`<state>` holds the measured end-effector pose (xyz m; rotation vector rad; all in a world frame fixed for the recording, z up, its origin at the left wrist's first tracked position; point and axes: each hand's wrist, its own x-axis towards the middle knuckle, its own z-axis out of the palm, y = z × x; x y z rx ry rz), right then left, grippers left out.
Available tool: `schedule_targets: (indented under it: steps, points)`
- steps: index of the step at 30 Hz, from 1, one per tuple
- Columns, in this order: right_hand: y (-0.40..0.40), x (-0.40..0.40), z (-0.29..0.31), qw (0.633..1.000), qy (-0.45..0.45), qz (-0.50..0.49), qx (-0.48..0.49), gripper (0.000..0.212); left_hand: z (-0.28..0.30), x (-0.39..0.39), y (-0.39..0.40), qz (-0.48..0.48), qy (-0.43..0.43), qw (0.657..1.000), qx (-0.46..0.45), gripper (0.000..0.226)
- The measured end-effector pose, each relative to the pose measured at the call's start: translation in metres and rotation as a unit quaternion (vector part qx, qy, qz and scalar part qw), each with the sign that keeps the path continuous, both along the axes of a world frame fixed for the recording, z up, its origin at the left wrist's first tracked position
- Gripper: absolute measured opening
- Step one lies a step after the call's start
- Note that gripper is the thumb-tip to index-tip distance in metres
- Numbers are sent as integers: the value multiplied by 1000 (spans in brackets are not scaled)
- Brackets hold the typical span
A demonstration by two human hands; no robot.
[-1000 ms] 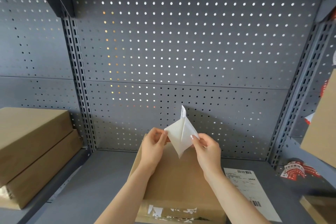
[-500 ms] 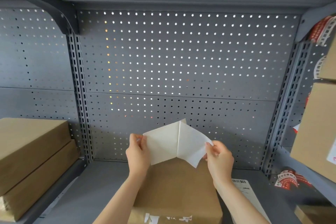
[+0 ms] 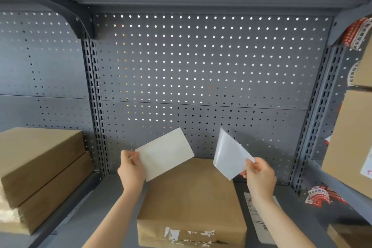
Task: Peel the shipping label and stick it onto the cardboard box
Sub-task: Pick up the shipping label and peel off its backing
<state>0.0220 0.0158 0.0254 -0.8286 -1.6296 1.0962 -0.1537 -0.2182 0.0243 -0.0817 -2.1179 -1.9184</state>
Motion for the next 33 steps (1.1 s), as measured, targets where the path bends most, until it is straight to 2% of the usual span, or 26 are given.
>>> schedule_targets:
  steps: [5, 14, 17, 20, 23, 26, 30, 33]
  points:
    - [-2, 3, 2, 1000, 15, 9, 2, 15, 9, 12, 7, 11, 13, 999, 29, 14]
    - [18, 31, -4, 1000, -2, 10, 11, 11, 19, 60, 65, -98, 32, 995, 17, 15]
    - [22, 49, -8, 999, -29, 14, 2, 7, 13, 71, 85, -139, 15, 990, 20, 15]
    - [26, 61, -18, 996, -86, 23, -8, 25, 6, 78, 102, -172, 12, 985, 16, 20]
    - [25, 68, -25, 991, -115, 46, -41, 4, 2, 83, 111, -183, 18, 983, 7, 22]
    - [26, 71, -27, 990, -131, 39, -29, 14, 1, 85, 112, -185, 20, 983, -1, 23]
    - [16, 68, -9, 996, -83, 20, -30, 6, 3, 81, 103, -171, 27, 985, -4, 20]
    - [-4, 56, 15, 992, -35, 77, -97, 15, 7, 79, 92, -150, 57, 987, -15, 19]
